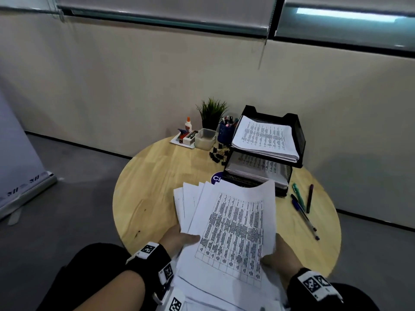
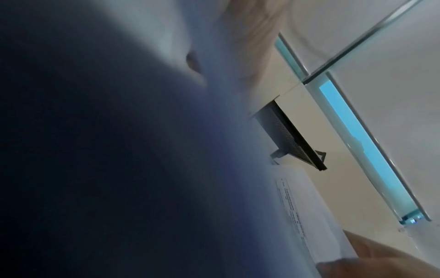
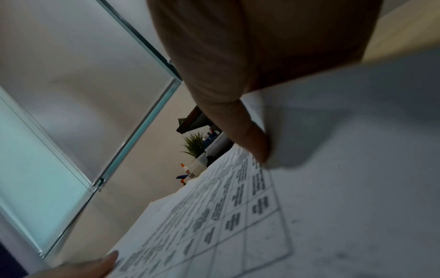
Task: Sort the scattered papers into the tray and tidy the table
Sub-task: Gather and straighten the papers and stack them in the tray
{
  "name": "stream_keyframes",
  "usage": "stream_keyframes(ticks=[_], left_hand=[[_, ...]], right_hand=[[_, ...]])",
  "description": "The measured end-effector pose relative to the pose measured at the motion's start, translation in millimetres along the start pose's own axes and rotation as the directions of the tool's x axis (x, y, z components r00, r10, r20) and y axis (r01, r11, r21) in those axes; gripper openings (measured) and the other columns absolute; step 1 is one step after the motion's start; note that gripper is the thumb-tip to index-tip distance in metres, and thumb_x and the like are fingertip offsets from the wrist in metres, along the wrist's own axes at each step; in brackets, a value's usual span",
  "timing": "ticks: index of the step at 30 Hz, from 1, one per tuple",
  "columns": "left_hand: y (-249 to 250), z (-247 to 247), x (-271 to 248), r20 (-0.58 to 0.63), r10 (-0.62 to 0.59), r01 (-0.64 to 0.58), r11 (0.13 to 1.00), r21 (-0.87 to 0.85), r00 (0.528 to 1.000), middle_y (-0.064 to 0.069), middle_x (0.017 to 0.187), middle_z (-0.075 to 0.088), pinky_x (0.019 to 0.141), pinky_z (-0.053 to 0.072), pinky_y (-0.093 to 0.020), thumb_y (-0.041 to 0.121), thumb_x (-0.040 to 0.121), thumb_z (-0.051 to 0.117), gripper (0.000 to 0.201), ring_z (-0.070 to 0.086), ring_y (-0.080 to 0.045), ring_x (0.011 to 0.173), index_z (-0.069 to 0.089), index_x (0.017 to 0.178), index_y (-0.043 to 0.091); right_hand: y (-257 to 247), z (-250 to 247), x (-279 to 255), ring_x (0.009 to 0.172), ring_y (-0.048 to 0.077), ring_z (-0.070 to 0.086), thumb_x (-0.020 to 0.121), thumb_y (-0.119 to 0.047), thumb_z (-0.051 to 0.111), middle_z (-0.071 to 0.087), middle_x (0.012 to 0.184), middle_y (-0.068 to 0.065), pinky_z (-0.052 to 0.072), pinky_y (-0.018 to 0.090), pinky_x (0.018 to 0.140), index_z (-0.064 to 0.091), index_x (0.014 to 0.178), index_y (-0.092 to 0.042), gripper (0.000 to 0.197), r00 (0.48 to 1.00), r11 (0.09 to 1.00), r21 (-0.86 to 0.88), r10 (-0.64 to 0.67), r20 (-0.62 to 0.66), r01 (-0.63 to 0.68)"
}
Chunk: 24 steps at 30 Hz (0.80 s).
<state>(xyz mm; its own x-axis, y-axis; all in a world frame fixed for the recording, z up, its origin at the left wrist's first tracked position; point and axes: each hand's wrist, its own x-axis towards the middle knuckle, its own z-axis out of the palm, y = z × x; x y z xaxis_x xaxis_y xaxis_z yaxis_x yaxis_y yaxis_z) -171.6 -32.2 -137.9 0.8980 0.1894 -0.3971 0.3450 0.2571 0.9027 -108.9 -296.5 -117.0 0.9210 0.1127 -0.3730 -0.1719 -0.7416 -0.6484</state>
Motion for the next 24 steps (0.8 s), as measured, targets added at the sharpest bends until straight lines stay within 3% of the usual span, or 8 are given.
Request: stream_keyframes(ticks=[3,7,9,12,14,16,20,24], left_hand=[[4,-2,-1,0.058,0.017,-0.019,0.999,0.033,0.998,-0.005,0.104,0.062,0.080,0.047,-0.028,-0.017,0.068,0.069,0.065,0.060,-0.017,0.087,0.047,0.126,0.003],[2,-4,1,0.090,0.057,-0.070,0.987,0.148,0.994,0.003,0.114,0.054,0.090,0.042,-0.024,-0.015,0.078,0.064,0.074,0.051,-0.016,0.109,0.031,0.141,0.005],[2,-4,-2,0.097,0.084,-0.097,0.985,0.142,0.992,0.010,0.107,0.056,0.080,0.047,-0.019,-0.017,0.081,0.057,0.070,0.055,-0.014,0.102,0.031,0.141,0.006],[7,-1,-7,0.114,0.124,-0.135,0.987,0.091,0.986,0.011,0.104,0.059,0.066,0.049,-0.009,-0.022,0.080,0.054,0.067,0.063,0.003,0.085,0.036,0.137,0.009],[10,-2,-8,0.126,0.145,-0.153,0.987,0.053,0.981,0.007,0.106,0.061,0.064,0.049,-0.008,-0.023,0.079,0.054,0.067,0.066,0.008,0.078,0.037,0.135,0.009],[14,-3,-9,0.160,0.153,-0.161,0.986,0.036,0.975,0.006,0.110,0.064,0.067,0.052,-0.011,-0.020,0.078,0.058,0.068,0.067,0.005,0.084,0.038,0.136,0.012],[28,-6,-16,0.221,0.158,-0.171,0.985,0.038,0.962,0.003,0.113,0.067,0.070,0.053,-0.014,-0.013,0.074,0.068,0.062,0.068,0.000,0.091,0.049,0.125,0.017],[56,-5,-21,0.249,0.218,-0.242,0.968,0.068,0.944,0.006,0.113,0.069,0.075,0.053,-0.017,-0.011,0.075,0.068,0.060,0.066,-0.008,0.102,0.051,0.122,0.023]], right_hand=[[-4,1,2,0.098,0.019,0.056,0.073,0.001,0.065,0.058,0.111,0.003,0.043,0.024,0.075,0.038,0.134,-0.015,0.068,0.992,0.996,-0.001,-0.088,0.091,0.088],[-2,5,10,0.092,0.020,0.064,0.057,-0.018,0.070,0.068,0.103,0.003,0.054,0.033,0.078,0.054,0.121,-0.015,0.067,0.992,0.993,0.072,-0.102,0.069,0.097],[1,6,10,0.089,0.020,0.066,0.059,-0.018,0.076,0.070,0.098,0.001,0.055,0.037,0.079,0.058,0.116,-0.013,0.060,0.996,0.969,0.231,-0.090,-0.005,0.088],[4,4,8,0.086,0.028,0.068,0.079,0.004,0.069,0.069,0.101,0.012,0.055,0.030,0.066,0.056,0.115,-0.001,0.039,1.000,0.791,0.612,0.000,-0.024,0.015],[6,3,7,0.093,0.036,0.068,0.080,0.006,0.067,0.069,0.110,0.019,0.055,0.037,0.075,0.055,0.119,0.002,0.041,1.000,0.611,0.791,0.016,0.026,-0.030],[3,0,4,0.097,0.036,0.068,0.079,0.003,0.069,0.069,0.112,0.017,0.053,0.039,0.080,0.055,0.122,0.000,0.046,0.999,0.545,0.837,-0.003,0.051,-0.041],[-6,-19,-6,0.087,0.038,0.070,0.073,0.002,0.068,0.070,0.106,0.023,0.058,0.043,0.067,0.058,0.119,0.001,0.047,0.968,0.395,0.908,-0.142,0.208,-0.137],[-22,-43,-19,0.092,0.039,0.069,0.070,0.006,0.067,0.069,0.108,0.023,0.054,0.055,0.080,0.062,0.113,-0.001,0.045,0.953,0.361,0.930,-0.250,0.170,-0.072]])
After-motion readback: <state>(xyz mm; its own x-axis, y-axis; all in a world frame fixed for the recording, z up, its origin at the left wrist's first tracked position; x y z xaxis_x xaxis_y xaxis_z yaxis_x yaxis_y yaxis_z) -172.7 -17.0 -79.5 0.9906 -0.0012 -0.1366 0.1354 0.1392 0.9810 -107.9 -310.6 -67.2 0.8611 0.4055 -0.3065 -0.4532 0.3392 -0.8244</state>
